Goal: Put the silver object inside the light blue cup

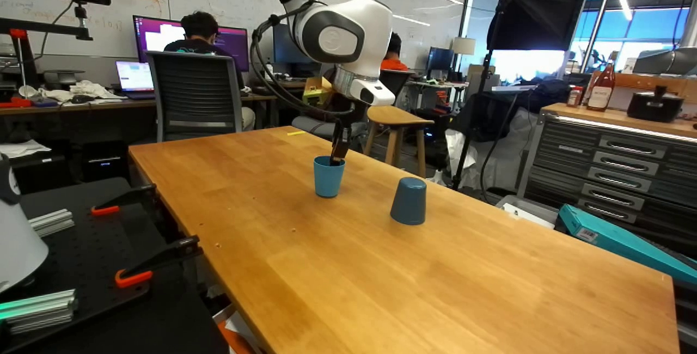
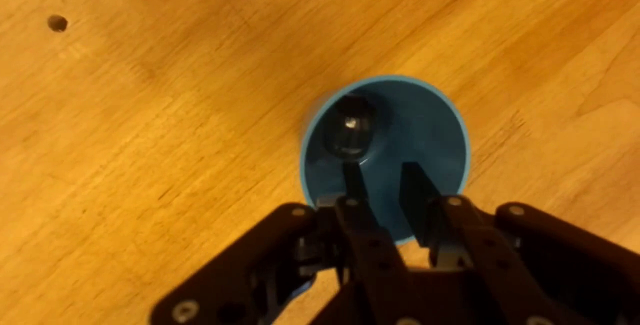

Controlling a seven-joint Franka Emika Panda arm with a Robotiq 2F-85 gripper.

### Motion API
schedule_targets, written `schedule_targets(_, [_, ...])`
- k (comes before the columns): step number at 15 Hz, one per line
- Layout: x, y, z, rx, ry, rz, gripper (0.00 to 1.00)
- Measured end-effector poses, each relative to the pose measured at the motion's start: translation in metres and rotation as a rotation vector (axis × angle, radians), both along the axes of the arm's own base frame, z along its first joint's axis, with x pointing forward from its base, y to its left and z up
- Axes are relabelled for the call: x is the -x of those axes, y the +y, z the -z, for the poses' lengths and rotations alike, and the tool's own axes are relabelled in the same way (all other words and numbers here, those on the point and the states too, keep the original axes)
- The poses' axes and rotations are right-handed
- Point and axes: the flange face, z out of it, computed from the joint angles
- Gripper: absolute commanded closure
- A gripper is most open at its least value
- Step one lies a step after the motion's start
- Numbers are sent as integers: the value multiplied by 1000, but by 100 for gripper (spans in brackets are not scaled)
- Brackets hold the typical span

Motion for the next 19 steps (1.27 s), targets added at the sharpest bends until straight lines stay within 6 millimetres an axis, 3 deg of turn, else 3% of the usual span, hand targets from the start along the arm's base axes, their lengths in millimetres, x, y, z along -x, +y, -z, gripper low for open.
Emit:
schedule_targets(1, [-1,0,-1,1,-5,0,100])
schedule_targets(2, [-2,0,-4,2,-10,-1,71])
schedule_targets(3, [-3,0,-8,3,-20,-5,74])
schedule_targets(5, [-7,2,-28,6,-59,-41,66])
schedule_targets(13, [-8,28,-155,84,-201,-366,5])
schedule_targets(14, [-6,32,-168,87,-202,-417,0])
schedule_targets(17, [-2,46,-204,123,-194,-566,1])
schedule_targets(19, [-1,48,-211,126,-198,-573,0])
